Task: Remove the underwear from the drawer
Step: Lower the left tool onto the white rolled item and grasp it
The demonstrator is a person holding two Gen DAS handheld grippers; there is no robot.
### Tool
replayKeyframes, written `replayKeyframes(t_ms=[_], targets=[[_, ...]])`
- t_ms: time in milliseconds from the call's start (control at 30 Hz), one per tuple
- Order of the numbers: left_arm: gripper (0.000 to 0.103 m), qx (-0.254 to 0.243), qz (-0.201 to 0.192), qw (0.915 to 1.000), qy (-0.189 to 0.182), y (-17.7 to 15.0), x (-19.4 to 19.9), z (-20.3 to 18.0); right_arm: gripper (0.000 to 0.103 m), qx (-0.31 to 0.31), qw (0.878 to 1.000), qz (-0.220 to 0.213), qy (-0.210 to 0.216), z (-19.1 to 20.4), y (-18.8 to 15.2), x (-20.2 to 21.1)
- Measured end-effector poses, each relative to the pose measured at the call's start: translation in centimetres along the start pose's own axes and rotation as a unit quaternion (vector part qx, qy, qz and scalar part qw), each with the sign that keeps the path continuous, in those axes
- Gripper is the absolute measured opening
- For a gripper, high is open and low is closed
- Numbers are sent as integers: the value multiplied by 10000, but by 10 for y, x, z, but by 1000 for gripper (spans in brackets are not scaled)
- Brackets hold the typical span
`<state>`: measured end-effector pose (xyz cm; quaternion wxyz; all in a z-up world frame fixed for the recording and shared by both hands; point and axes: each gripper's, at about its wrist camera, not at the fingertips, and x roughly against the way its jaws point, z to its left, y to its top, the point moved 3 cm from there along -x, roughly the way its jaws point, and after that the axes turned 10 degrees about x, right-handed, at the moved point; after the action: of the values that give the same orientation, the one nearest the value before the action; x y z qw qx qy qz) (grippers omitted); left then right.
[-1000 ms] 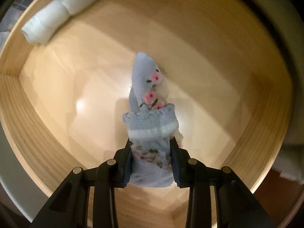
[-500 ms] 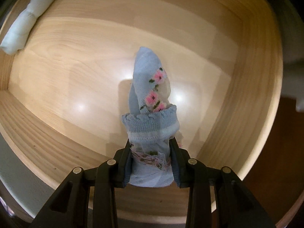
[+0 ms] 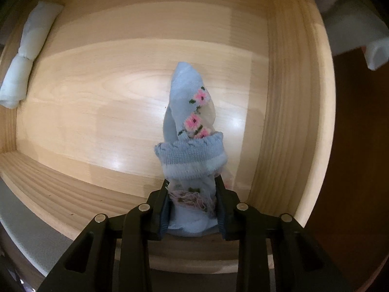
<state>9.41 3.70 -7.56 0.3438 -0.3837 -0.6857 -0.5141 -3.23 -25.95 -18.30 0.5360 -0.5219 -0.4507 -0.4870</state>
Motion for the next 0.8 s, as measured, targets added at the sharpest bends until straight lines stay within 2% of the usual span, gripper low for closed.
replayKeyframes(t_ms=[67,133,200,233,367,533,800], targets=[[57,-497,46,9988,4,3,-1,-13,27,-2,10000,-13,7,-14,-5,3],[57,-975,71,9952,27,7,-3,-26,27,-12,10000,-23,4,-1,-8,2],[57,-1200,116,9927,52,12,-7,-34,27,-36,10000,-27,6,-2,-10,2],[57,-1308,168,9913,56,14,-11,-39,27,-52,10000,-27,5,7,4,-1],[57,-1607,462,9859,87,24,-36,-51,27,-105,9999,-78,18,12,5,-14],[57,-2071,724,9750,354,31,-68,-66,27,-146,9998,-129,39,10,2,-10],[57,-2354,1029,9637,730,35,-108,-79,28,-214,9995,-239,56,6,-2,-4]])
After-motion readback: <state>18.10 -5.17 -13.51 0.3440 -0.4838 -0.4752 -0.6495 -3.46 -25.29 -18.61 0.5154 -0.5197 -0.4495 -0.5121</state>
